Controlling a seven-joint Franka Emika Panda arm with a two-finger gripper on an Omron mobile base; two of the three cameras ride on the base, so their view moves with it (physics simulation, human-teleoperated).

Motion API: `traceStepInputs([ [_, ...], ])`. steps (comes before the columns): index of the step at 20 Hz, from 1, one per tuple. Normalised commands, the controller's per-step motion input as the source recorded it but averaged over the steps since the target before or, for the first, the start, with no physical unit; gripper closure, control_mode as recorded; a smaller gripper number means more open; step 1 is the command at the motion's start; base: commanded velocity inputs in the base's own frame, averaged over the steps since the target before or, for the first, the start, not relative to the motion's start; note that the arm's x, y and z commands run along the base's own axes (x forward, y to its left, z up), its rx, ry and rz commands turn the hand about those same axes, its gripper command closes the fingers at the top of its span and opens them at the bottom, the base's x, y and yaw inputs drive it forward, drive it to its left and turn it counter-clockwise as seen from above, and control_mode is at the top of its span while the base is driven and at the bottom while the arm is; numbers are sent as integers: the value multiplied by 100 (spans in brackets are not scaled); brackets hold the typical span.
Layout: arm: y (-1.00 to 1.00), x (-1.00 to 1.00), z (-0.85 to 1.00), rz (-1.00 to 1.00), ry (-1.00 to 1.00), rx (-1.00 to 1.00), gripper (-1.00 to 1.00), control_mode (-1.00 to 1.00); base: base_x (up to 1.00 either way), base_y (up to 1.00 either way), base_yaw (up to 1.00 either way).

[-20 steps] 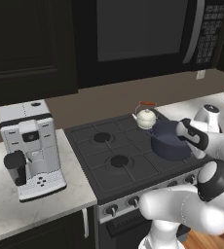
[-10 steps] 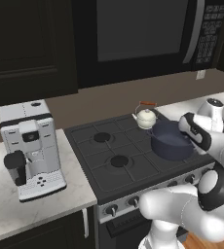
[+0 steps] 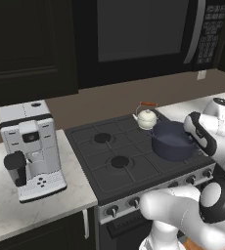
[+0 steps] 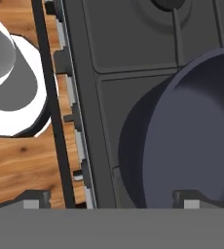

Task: Pick the kettle from the cabinet and place it on a stove burner. Then pick the pot from the counter and place it on another stove burner. Finally, turn both burners on.

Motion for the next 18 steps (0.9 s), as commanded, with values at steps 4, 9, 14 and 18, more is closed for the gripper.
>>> traceStepInputs([
  [4,0,-34,9,-2,-1,0,-100,-100,0,0,0],
  [9,0,-35,10,-3,-2,0,-100,-100,0,0,0],
  [14,0,-36,6,-3,-7,0,-100,-100,0,0,0],
  [18,0,-55,0,-5,-8,1,-100,-100,0,0,0],
])
